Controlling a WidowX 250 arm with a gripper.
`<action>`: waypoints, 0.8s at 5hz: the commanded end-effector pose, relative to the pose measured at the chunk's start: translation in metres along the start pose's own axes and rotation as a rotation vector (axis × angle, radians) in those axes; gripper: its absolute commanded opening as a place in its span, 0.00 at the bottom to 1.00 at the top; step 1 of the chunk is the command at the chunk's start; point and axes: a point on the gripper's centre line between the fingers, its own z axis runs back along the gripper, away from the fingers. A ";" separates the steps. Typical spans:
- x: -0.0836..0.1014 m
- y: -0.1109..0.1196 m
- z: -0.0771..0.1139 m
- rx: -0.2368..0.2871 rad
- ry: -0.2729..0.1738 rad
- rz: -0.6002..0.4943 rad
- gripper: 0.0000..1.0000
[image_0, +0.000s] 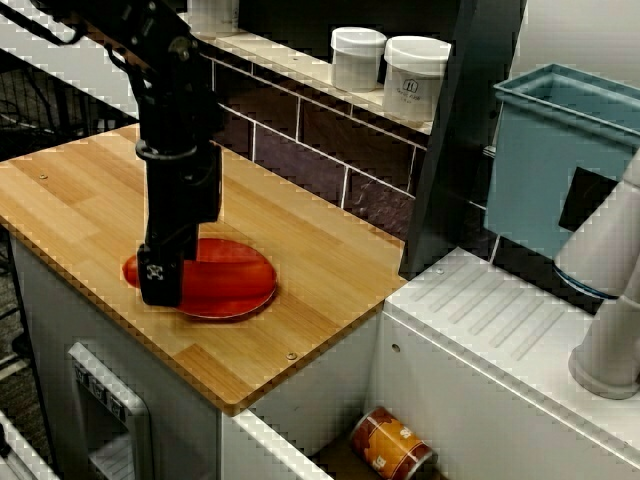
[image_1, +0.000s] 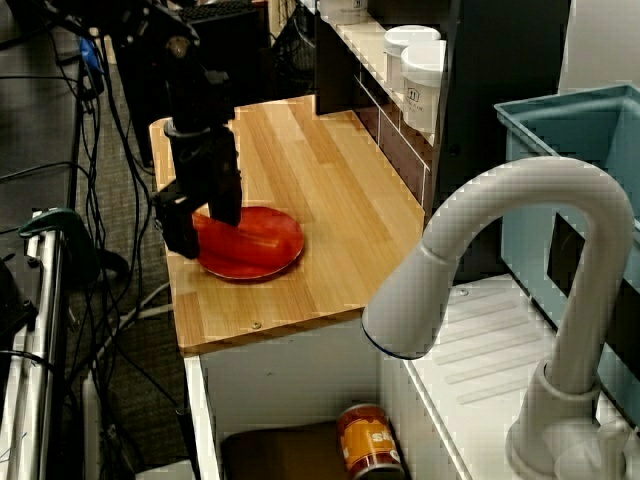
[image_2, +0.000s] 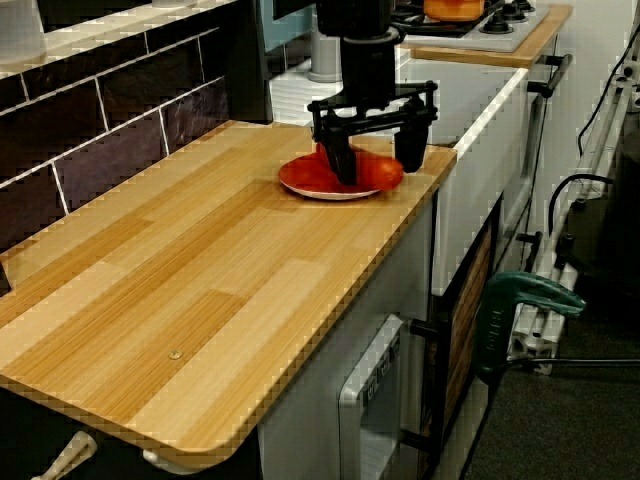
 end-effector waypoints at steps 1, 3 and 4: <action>0.014 0.010 -0.017 0.018 -0.021 0.029 0.00; 0.014 0.021 0.008 -0.021 -0.014 0.046 0.00; 0.007 0.026 0.028 -0.038 -0.027 0.038 0.00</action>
